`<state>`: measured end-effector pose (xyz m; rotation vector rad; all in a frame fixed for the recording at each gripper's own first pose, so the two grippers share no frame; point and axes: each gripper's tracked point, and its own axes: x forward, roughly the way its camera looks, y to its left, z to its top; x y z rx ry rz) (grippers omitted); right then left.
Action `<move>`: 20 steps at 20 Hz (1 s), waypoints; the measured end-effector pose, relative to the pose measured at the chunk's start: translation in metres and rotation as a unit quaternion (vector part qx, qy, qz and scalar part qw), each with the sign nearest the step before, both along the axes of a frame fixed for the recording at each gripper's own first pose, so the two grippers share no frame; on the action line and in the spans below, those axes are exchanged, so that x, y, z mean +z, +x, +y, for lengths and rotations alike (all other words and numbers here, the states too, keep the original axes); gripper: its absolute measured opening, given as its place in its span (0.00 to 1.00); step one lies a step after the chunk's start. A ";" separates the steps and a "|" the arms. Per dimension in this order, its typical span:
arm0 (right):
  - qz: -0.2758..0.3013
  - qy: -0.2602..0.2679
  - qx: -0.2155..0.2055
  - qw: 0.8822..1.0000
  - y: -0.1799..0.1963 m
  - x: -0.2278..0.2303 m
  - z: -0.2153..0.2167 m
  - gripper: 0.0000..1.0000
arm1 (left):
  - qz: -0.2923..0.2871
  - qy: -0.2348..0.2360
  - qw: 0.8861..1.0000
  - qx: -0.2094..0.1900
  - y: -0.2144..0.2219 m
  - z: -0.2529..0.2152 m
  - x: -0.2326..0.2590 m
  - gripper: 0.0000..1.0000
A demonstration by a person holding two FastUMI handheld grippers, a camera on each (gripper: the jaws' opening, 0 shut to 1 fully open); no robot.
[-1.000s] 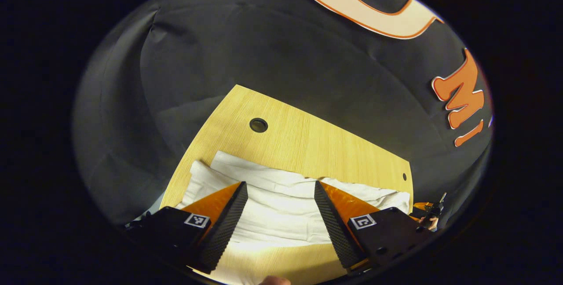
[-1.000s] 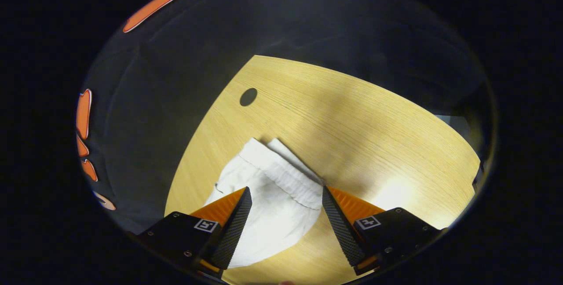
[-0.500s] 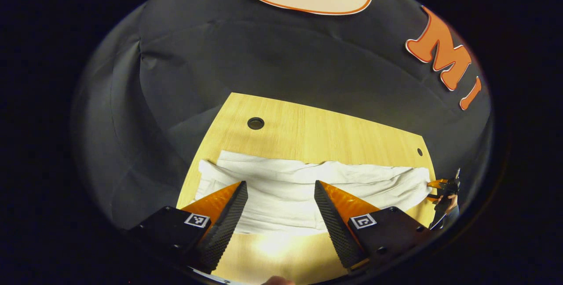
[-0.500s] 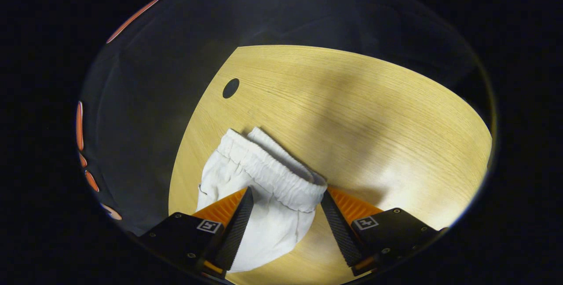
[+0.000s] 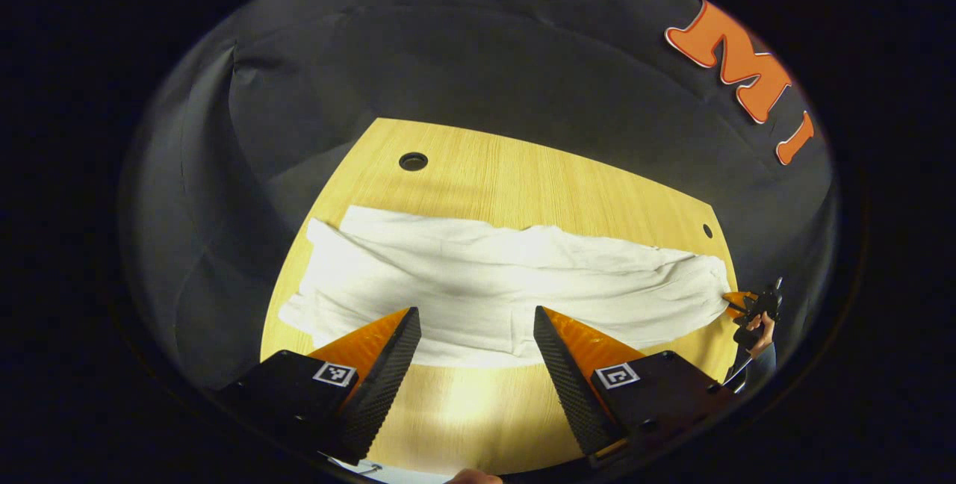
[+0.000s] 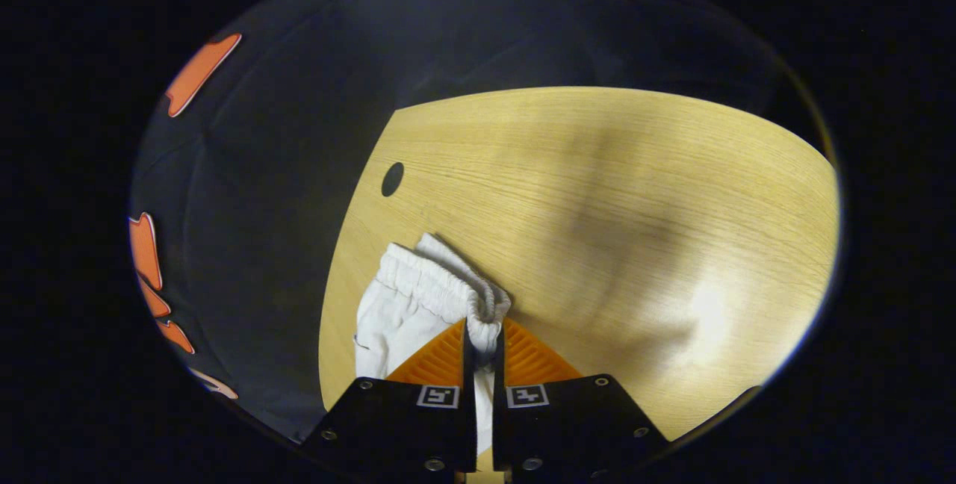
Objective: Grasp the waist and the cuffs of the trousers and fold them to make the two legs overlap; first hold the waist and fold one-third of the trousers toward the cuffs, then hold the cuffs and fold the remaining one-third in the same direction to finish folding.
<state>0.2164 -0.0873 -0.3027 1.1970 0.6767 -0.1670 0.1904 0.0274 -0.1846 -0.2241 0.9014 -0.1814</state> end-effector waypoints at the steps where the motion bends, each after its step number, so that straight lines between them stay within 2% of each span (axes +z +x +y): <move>1: -0.019 0.006 -0.010 1.000 0.001 0.016 0.000 0.08 | 0.002 -0.010 1.000 -0.001 -0.004 -0.006 -0.003 1.00; 4: -0.071 0.004 -0.014 0.997 -0.004 0.052 0.008 0.08 | 0.011 -0.019 1.000 -0.014 -0.011 -0.014 -0.011 1.00; 10: -0.123 -0.024 -0.021 0.992 -0.053 0.087 0.013 0.08 | 0.010 -0.049 0.998 -0.043 -0.030 -0.012 -0.030 1.00; 12: -0.136 -0.032 -0.018 0.990 -0.069 0.098 0.015 0.08 | 0.009 -0.068 0.997 -0.043 -0.039 0.001 -0.025 1.00; 14: -0.143 -0.035 -0.015 0.989 -0.081 0.104 0.019 0.08 | 0.003 -0.059 0.997 -0.038 -0.043 0.020 -0.032 1.00; 20: -0.184 -0.033 0.004 0.982 -0.073 0.102 0.023 0.08 | 0.010 -0.052 0.998 -0.030 -0.062 0.069 -0.053 1.00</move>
